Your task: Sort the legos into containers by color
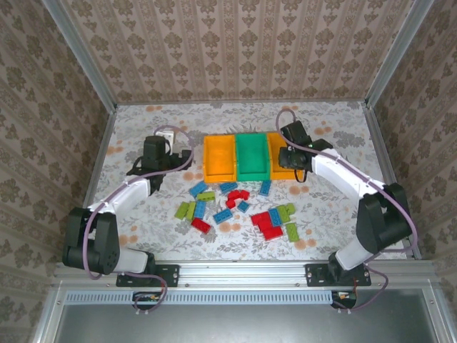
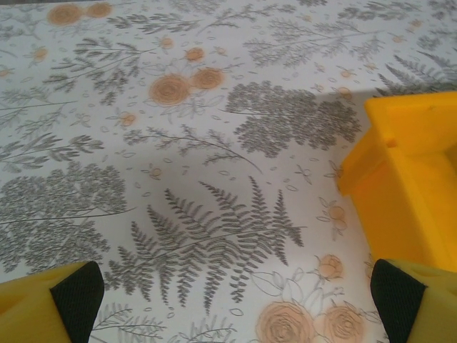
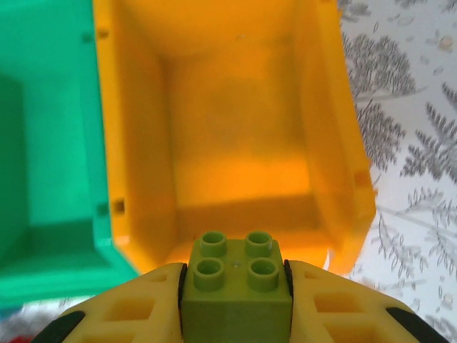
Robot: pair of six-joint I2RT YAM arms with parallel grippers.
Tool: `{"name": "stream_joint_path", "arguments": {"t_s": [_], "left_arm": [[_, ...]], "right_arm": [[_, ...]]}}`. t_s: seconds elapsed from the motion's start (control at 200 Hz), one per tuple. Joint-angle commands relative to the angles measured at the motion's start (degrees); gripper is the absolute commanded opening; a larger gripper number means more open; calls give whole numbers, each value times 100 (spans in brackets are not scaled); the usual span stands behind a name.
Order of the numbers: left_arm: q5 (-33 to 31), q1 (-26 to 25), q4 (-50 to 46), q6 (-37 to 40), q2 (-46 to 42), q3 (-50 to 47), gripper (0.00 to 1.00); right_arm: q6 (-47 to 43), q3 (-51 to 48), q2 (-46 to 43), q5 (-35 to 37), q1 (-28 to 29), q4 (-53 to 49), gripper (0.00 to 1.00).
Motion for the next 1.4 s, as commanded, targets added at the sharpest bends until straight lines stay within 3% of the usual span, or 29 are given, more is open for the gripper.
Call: {"name": "stream_joint_path", "arguments": {"t_s": [0.0,0.29,0.45,0.61,0.785,1.08,1.395], "left_arm": [[54,-402,-224,446,-87,217,100],[-253,-901,-698,120,-173,145,100],[-545,-1323,-1106,-319,-343,-26,100],[-664,-1365,-1423,-909,-583,-275,100],[-613,-1374,-1578,-936,-827,-473,100],[-627,-1374,-1442,-1035,-640,-485,100],[-477,-1409,-866,-1200,-465,-336,100]], "right_arm": [[-279,419,497,287,-1,-27,27],[-235,826,1257,231,-93,-27,34],[-217,824,1334,144,-99,27,45],[-219,817,1291,63,-106,88,53],[-208,761,1147,-122,-99,118,59],[-258,-119,32,-525,-40,99,64],[-134,-1373,-1262,-738,230,-872,64]]}}
